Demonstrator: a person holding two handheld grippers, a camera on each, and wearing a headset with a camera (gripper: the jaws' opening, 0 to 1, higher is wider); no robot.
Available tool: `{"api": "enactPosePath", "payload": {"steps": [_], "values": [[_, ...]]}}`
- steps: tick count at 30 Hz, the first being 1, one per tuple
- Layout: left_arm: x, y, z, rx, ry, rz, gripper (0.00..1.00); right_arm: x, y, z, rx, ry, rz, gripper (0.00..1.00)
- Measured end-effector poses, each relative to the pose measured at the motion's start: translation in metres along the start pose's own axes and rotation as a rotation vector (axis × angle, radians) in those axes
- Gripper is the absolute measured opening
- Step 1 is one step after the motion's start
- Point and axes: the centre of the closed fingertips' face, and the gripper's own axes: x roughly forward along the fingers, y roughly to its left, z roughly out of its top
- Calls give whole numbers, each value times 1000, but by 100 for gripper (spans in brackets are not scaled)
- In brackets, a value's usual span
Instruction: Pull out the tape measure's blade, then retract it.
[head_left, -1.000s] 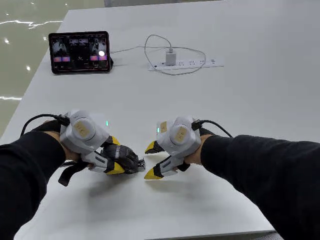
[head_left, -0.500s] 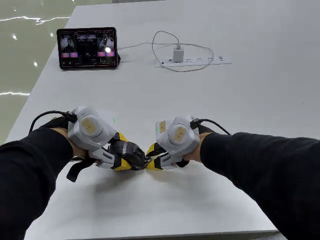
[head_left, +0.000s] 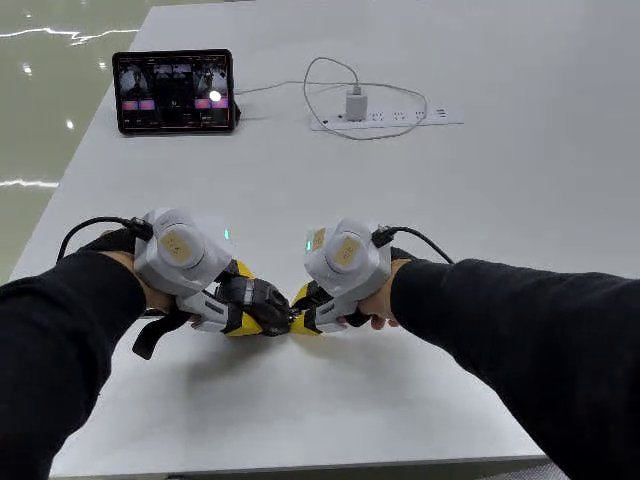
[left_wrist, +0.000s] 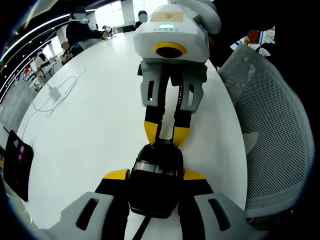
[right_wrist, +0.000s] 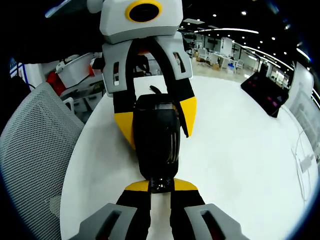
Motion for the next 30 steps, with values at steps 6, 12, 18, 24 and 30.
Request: {"api": "enactPosePath", "payload": {"steps": [6, 12, 18, 24, 30], "values": [[0, 0, 1, -3, -10, -3, 32, -2, 1, -1, -41, -19, -9, 10], [-2, -1, 1, 13, -22, -4, 31, -4, 0, -3, -12, -39, -3, 10], [-2, -2, 1, 9, -30, -5, 31, -5, 1, -2, -15, -48, -1, 10], [-3, -3, 1, -1, -46, 0, 31, -8, 0, -4, -14, -50, -3, 10], [-3, -4, 1, -5, -45, 2, 31, -10, -1, -7, -11, -50, -3, 10]]}}
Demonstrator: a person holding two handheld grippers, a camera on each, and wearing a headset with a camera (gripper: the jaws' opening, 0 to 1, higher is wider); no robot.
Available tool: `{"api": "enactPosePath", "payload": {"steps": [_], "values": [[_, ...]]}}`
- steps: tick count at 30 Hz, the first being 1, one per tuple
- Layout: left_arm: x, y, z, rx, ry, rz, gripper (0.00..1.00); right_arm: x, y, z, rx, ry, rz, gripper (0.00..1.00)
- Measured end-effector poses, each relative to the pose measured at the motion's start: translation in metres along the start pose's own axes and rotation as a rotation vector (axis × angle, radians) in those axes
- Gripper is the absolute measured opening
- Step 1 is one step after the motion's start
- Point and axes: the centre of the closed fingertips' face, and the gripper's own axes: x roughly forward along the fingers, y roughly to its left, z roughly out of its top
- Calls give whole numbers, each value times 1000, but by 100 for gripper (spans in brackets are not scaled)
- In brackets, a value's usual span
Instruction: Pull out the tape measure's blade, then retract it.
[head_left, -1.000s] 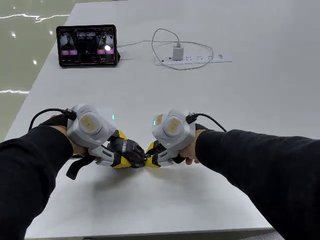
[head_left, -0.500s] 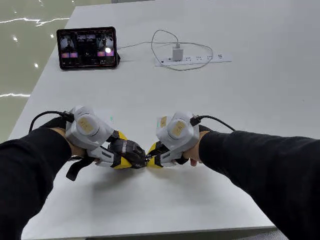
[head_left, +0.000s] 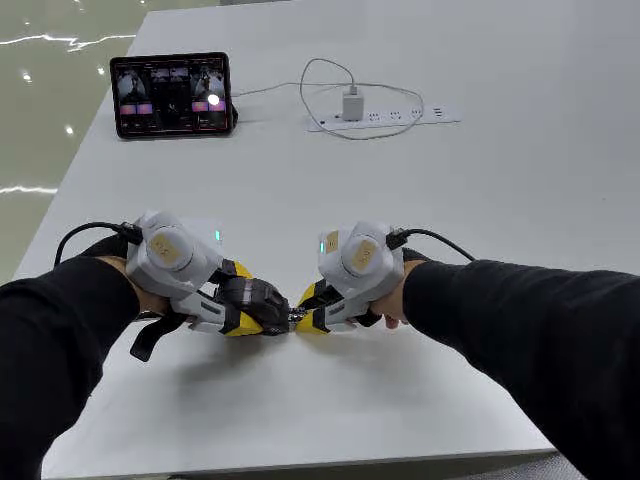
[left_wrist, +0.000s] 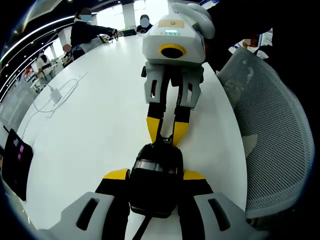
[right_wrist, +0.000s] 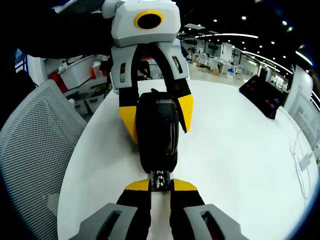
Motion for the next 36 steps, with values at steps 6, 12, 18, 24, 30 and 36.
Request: {"api": "enactPosePath", "payload": {"steps": [6, 12, 18, 24, 30, 36], "values": [[0, 0, 0, 1, -16, 6, 31, -3, 0, -3, 14, 1, -2, 10], [0, 0, 0, -1, -21, 7, 31, -6, -1, -6, 28, -1, -1, 10], [-2, -1, 1, 8, -61, 36, 32, -6, 0, -6, 27, 24, -8, 10], [-2, -1, 2, 19, -59, 36, 32, -7, 1, -7, 37, 19, 0, 10], [-2, 0, 3, 7, -72, 32, 32, -10, 0, -9, 48, 23, 4, 10], [-2, 1, 3, -10, -85, 25, 32, -14, -1, -13, 55, 26, 2, 10]]}}
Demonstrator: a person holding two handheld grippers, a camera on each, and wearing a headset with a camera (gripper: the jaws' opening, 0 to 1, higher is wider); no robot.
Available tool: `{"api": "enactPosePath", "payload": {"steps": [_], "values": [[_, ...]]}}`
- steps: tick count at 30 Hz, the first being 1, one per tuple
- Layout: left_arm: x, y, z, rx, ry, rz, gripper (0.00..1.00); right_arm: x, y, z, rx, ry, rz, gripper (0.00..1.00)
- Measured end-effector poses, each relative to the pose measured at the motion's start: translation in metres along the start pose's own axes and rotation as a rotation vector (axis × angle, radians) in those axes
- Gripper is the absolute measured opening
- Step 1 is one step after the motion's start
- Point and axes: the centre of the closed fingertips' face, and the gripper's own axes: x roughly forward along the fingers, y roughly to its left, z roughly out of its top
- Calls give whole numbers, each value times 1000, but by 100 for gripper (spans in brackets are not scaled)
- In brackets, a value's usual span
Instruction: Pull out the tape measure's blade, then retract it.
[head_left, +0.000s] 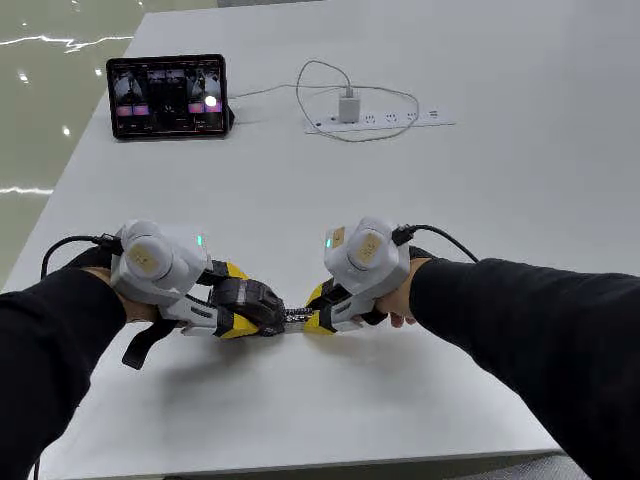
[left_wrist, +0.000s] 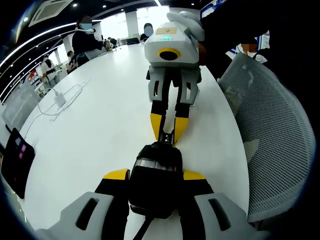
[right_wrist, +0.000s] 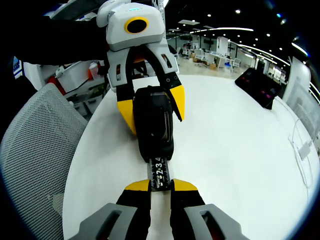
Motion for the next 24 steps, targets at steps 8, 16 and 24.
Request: {"api": "enactPosePath", "payload": {"steps": [8, 16, 24], "values": [[0, -1, 0, 0, -2, -4, 32, -5, -1, -5, 4, 5, 0, 10], [0, -1, 1, 0, -5, -4, 32, -8, 0, -7, -4, 10, -2, 10], [0, -1, 1, 2, -7, -7, 32, -10, -1, -10, -5, 12, -4, 10]]}}
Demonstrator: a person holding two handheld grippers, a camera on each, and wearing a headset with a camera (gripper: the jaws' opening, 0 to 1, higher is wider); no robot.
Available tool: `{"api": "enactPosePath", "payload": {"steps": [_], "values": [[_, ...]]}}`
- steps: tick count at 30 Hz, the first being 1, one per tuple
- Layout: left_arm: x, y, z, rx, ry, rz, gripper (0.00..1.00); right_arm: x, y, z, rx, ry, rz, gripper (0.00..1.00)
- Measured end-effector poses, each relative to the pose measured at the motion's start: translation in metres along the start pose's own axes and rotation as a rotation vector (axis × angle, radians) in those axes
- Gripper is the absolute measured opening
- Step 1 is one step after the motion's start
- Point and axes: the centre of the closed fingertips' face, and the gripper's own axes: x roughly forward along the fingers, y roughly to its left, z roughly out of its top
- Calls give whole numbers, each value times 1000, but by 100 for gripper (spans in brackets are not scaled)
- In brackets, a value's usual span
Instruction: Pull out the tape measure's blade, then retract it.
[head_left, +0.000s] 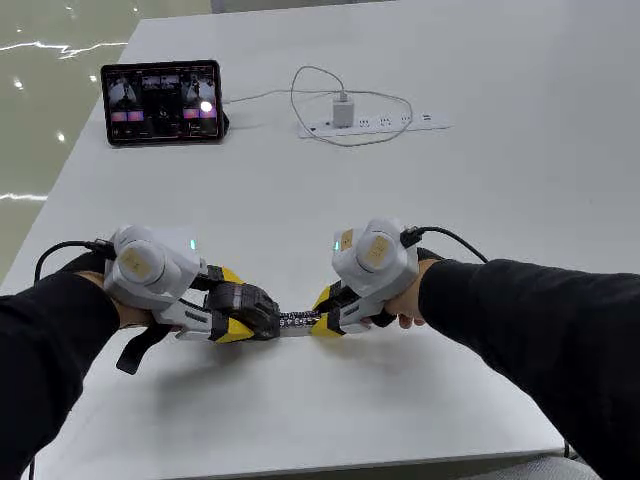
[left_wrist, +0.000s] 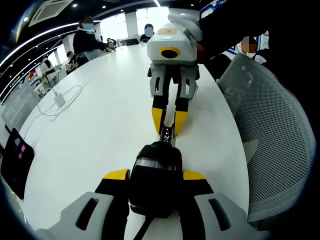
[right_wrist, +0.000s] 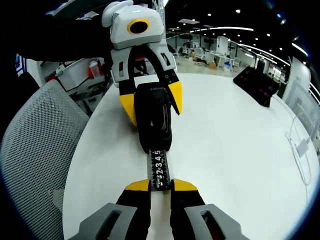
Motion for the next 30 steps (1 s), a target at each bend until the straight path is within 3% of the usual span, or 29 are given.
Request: {"api": "enactPosePath", "payload": {"steps": [30], "values": [[0, 0, 0, -1, -3, -1, 32, -8, -1, -10, 9, 0, -7, 10]]}}
